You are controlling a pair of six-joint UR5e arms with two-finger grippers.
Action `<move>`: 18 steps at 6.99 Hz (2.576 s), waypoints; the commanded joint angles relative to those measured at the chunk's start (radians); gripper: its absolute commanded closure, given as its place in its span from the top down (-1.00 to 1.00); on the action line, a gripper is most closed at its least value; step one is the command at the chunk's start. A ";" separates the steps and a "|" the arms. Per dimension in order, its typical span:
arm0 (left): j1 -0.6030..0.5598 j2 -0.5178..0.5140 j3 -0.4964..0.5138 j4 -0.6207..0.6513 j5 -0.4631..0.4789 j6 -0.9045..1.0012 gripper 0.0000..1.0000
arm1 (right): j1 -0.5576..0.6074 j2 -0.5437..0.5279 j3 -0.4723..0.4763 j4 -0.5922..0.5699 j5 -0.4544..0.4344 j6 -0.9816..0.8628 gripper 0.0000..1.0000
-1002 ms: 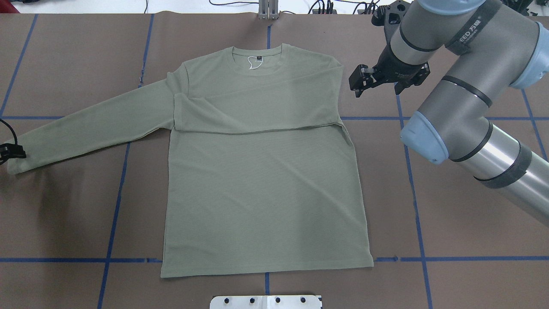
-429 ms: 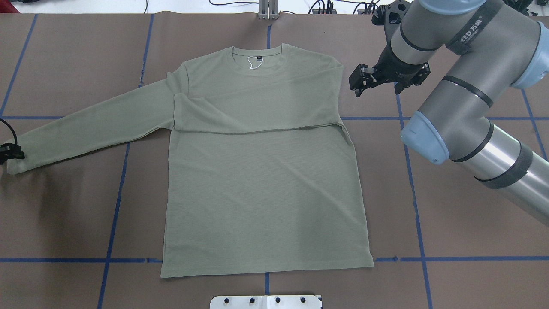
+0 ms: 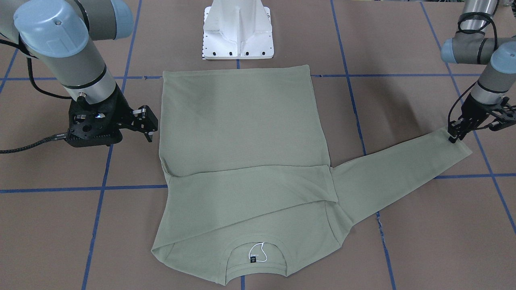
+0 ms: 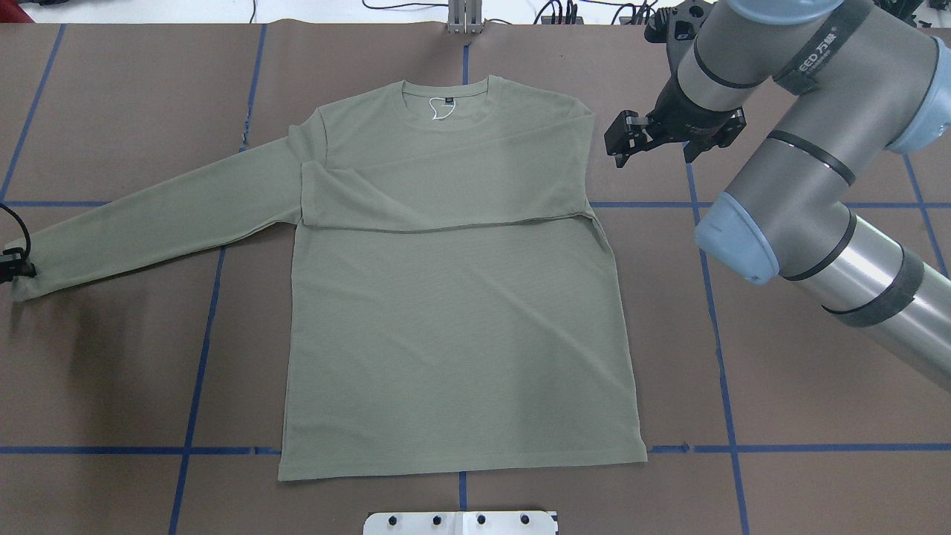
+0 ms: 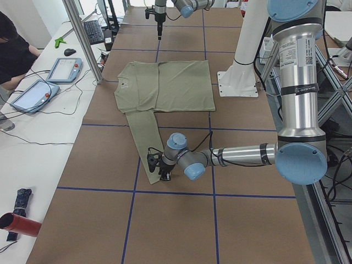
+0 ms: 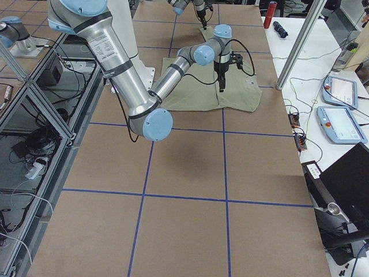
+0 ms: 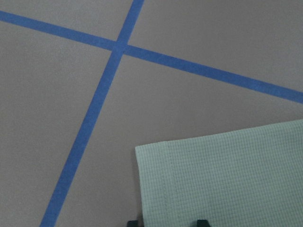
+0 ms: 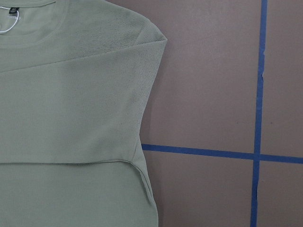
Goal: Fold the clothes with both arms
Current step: 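Hold the right arm raised while the left gripper grasps the other sleeve cuff, then carry the grasped sleeve with the left gripper across the shirt toward the collar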
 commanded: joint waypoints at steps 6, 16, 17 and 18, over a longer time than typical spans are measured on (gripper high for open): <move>0.000 -0.007 -0.283 0.193 -0.068 -0.002 -1.00 | 0.040 -0.101 0.063 -0.003 0.003 -0.046 1.00; 0.134 -1.114 0.002 0.843 -0.126 -0.417 -1.00 | 0.212 -0.274 0.060 -0.075 0.100 -0.353 1.00; 0.174 -1.185 0.015 0.840 -0.126 -0.493 -1.00 | 0.212 -0.274 0.057 -0.077 0.100 -0.351 1.00; 0.259 -1.210 0.020 0.832 -0.114 -0.555 -1.00 | 0.212 -0.273 0.057 -0.075 0.106 -0.350 1.00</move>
